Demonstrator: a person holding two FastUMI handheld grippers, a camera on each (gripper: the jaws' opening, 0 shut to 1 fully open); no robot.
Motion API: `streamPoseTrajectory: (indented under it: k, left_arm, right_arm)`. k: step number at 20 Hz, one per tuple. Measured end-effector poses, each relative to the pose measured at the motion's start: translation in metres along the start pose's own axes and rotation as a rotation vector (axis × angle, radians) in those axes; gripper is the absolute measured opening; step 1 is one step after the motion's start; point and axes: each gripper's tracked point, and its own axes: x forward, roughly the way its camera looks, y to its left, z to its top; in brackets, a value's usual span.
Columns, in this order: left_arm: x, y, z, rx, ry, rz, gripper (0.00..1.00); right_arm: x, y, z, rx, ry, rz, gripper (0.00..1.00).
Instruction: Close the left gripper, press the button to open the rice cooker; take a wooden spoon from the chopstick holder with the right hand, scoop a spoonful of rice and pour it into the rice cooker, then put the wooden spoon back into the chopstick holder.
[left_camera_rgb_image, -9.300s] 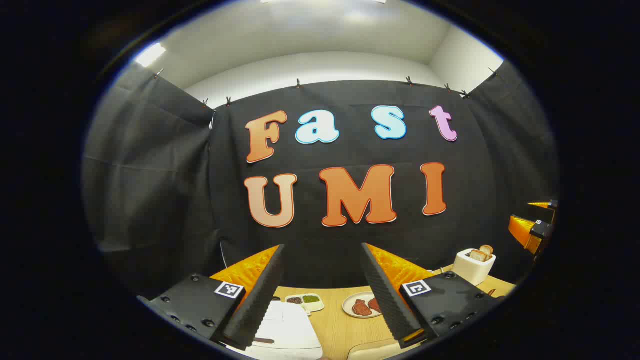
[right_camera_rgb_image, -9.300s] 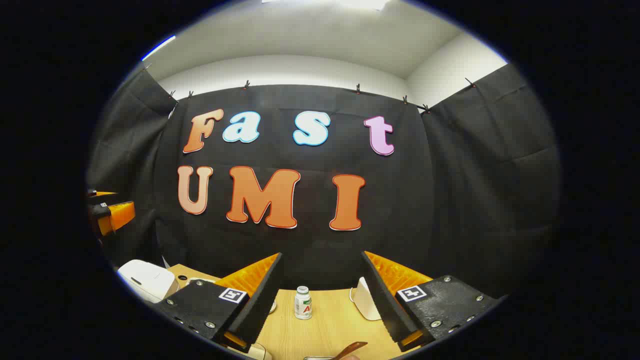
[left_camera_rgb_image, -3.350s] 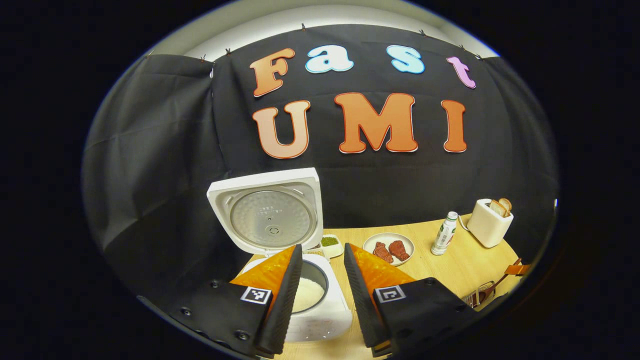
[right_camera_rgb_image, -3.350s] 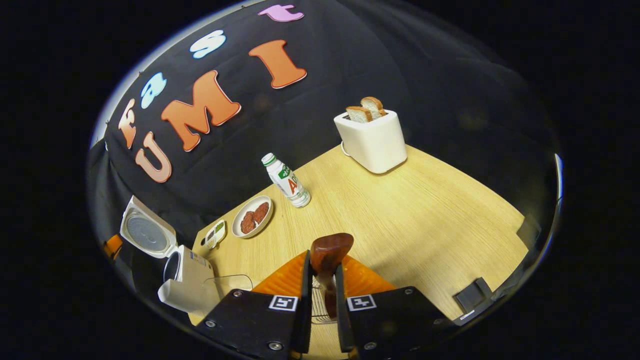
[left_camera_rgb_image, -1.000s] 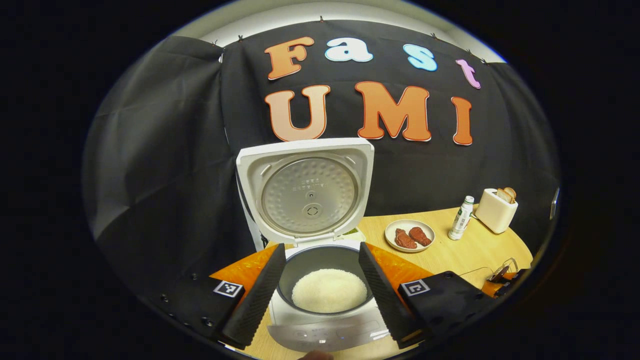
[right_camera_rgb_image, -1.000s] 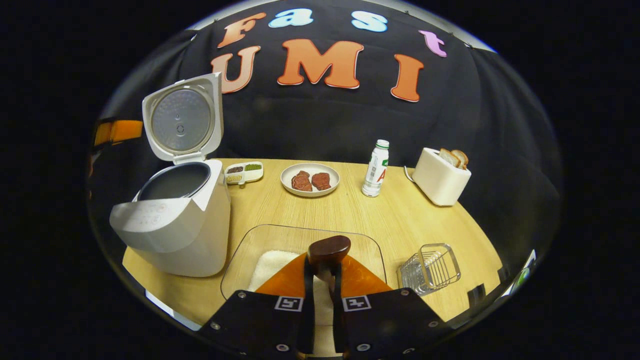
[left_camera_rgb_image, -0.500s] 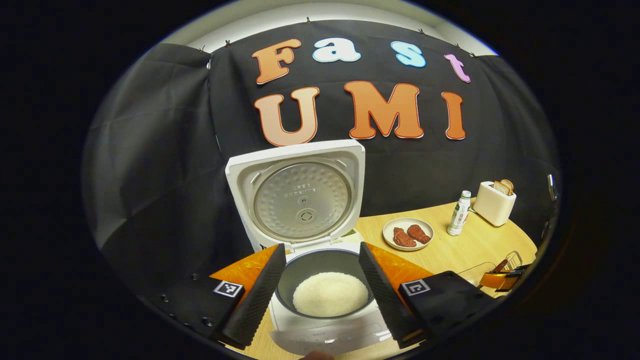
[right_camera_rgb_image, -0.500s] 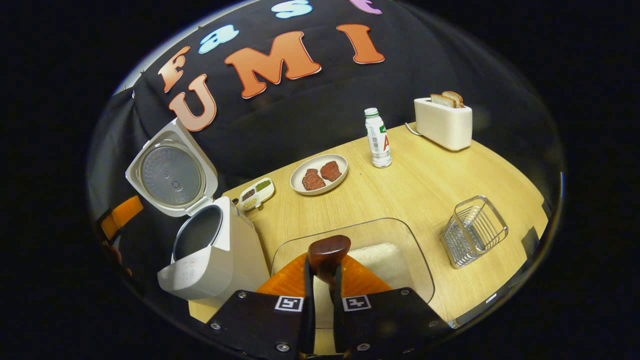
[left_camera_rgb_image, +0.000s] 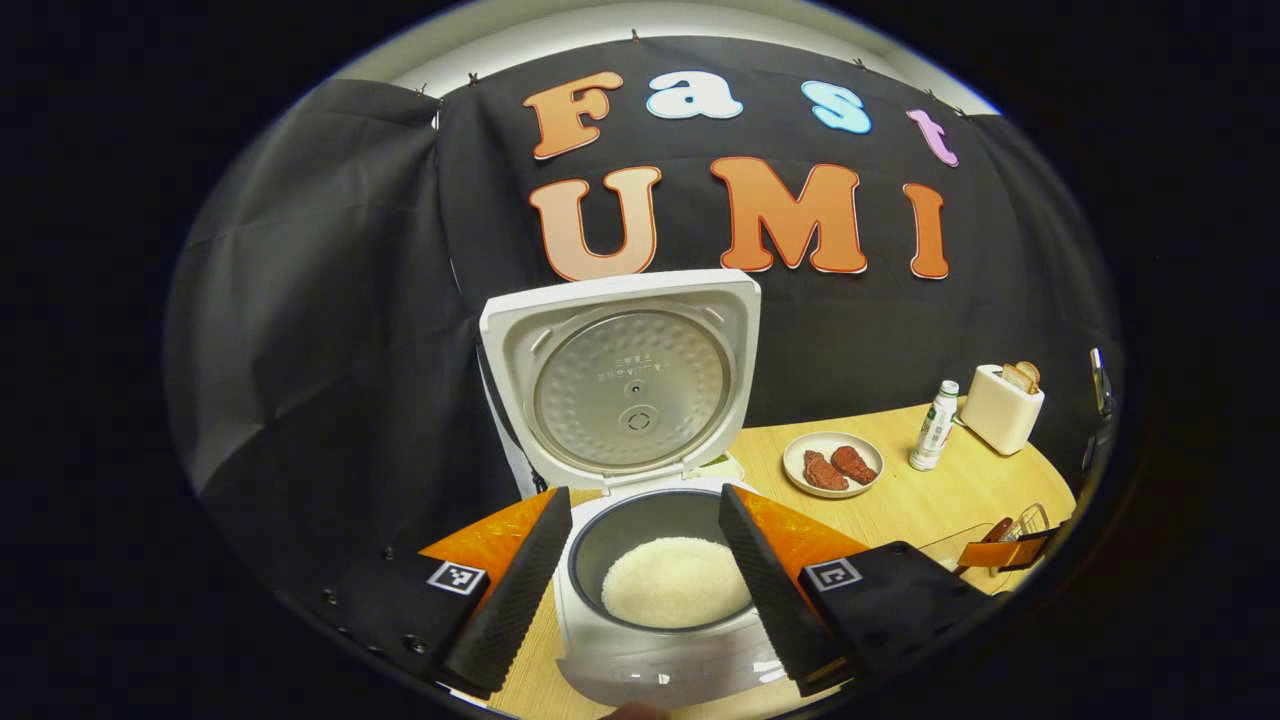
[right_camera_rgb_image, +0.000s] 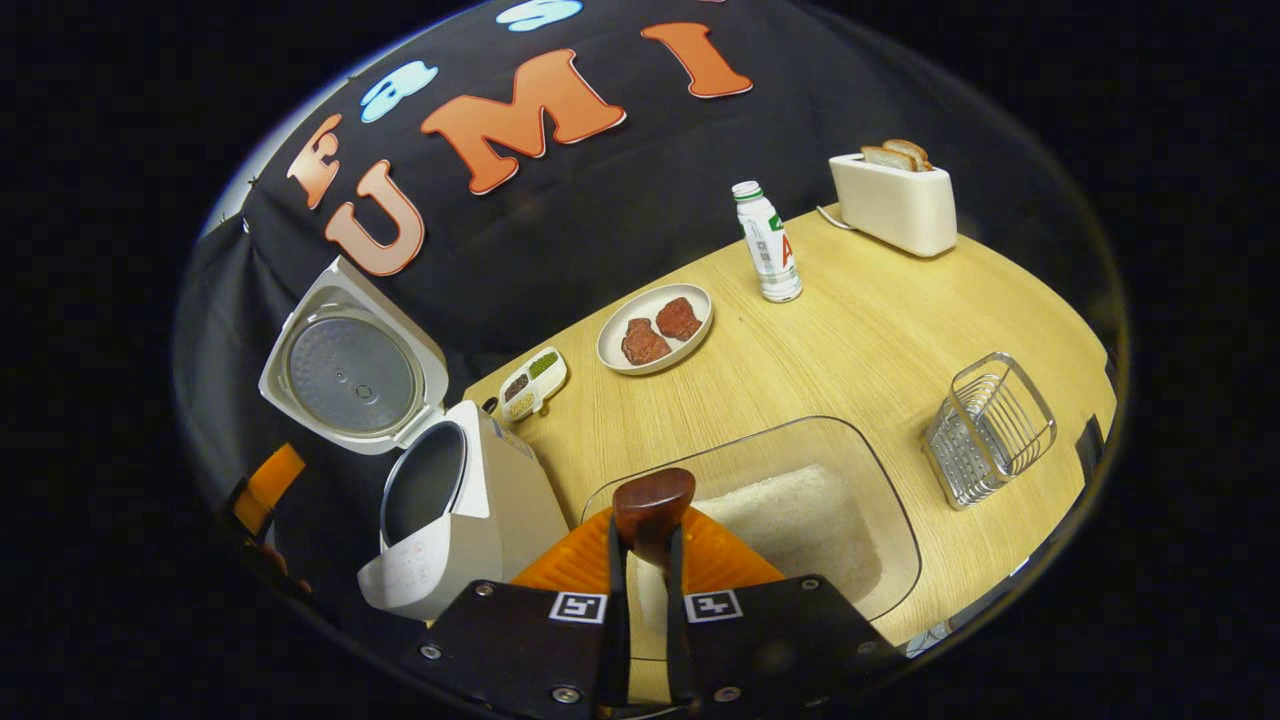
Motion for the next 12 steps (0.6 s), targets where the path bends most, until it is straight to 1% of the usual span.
streamPoseTrajectory:
  k: [2, 5, 8, 12]
  left_arm:
    - [-0.001, 0.0, -0.002, -0.004, 0.002, -0.001, 0.97]
    - [-0.002, 0.005, -0.001, 0.006, -0.002, 0.002, 0.97]
    - [-0.002, 0.006, 0.0, 0.011, -0.002, 0.004, 0.97]
    - [-0.003, 0.005, 0.002, 0.016, -0.01, 0.01, 0.96]
  right_arm:
    - [0.005, -0.009, 0.003, 0.116, 0.033, 0.015, 0.14]
    - [0.01, -0.013, 0.0, 0.269, 0.087, 0.07, 0.14]
    - [0.013, -0.023, 0.001, 0.383, 0.114, 0.117, 0.14]
    - [0.008, -0.039, 0.009, 0.52, 0.109, 0.181, 0.14]
